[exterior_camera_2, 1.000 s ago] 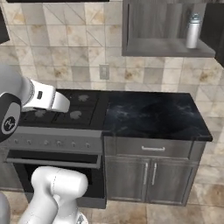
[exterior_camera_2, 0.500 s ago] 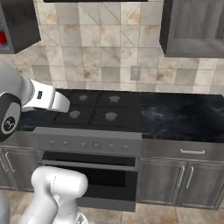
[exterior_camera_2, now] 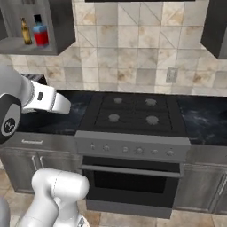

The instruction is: Sort all alcoholic drinks to one cabinet, and non-alcoholic drinks to the other.

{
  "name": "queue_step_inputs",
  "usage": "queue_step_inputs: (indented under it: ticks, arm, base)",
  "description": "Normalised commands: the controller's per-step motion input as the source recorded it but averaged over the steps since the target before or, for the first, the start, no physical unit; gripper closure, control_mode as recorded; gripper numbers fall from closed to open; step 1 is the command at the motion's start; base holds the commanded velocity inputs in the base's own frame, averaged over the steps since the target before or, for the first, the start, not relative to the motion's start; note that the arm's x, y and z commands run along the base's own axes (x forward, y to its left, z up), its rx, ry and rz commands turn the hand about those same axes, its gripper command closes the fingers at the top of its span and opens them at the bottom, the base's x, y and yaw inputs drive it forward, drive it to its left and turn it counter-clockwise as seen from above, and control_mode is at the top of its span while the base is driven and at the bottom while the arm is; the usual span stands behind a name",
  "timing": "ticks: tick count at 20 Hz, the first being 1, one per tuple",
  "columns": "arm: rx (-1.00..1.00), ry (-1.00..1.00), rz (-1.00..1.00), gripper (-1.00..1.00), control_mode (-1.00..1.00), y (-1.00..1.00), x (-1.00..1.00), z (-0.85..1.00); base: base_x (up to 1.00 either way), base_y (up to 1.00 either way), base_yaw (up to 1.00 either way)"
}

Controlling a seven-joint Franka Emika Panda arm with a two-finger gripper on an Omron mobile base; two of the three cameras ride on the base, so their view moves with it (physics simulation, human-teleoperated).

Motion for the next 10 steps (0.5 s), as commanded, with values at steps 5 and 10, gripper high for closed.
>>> queue_step_inputs:
  ticks: [5,10]
  arm:
    - [0.0,0.0,0.0,-1.0,1.0,0.0,0.0,0.0]
    - [0.0,0.0,0.0,-1.0,1.0,0.0,0.0,0.0]
  base:
    - [-0.18,0.79,0.04]
    - [-0.12,0.77,0.04]
